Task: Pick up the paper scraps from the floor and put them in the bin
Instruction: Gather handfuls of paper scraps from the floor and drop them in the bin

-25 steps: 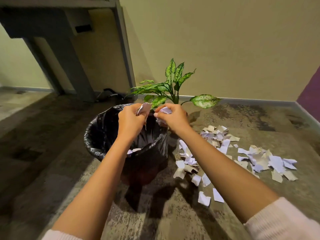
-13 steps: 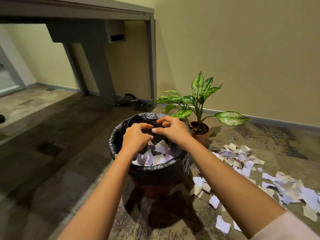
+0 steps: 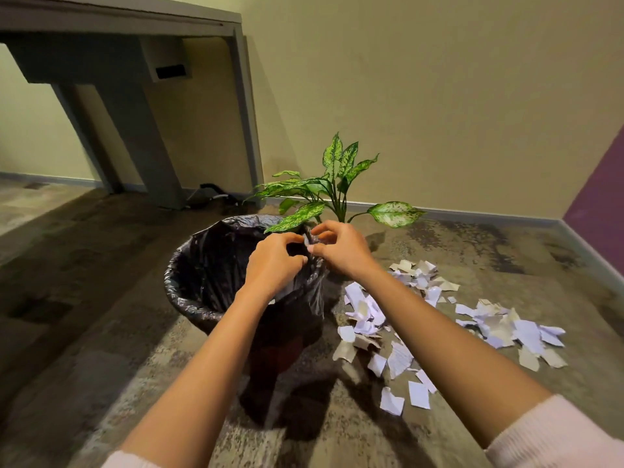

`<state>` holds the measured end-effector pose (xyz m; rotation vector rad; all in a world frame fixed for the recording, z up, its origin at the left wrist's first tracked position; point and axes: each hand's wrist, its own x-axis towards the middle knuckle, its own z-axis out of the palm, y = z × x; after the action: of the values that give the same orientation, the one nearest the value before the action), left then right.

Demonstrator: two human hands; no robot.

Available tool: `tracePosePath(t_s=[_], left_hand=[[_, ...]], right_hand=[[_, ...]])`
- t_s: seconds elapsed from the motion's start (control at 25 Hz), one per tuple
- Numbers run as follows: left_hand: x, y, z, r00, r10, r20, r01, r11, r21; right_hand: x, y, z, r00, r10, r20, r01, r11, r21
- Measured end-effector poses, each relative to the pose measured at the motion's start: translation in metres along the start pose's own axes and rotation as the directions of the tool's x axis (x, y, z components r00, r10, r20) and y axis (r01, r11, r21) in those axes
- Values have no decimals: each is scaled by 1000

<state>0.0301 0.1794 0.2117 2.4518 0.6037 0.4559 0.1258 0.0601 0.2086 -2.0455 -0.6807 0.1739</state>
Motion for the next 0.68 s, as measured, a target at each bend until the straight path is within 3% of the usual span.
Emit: tracePosePath(t_s=[0.32,0.48,0.68], left_hand=[[-20,64,71,964,237,122,-243,969,42],[-40,81,121,928,323,188,-361,903,234],[-71,75,178,862,264,433,-393,887,242]], right_hand=[[-53,78,-72,988,145,-54,-149,985,-85],[-87,132,-96,960,272,-73,-280,947,-155],[-129,195,-102,911,409,-52,-410,885,-220]])
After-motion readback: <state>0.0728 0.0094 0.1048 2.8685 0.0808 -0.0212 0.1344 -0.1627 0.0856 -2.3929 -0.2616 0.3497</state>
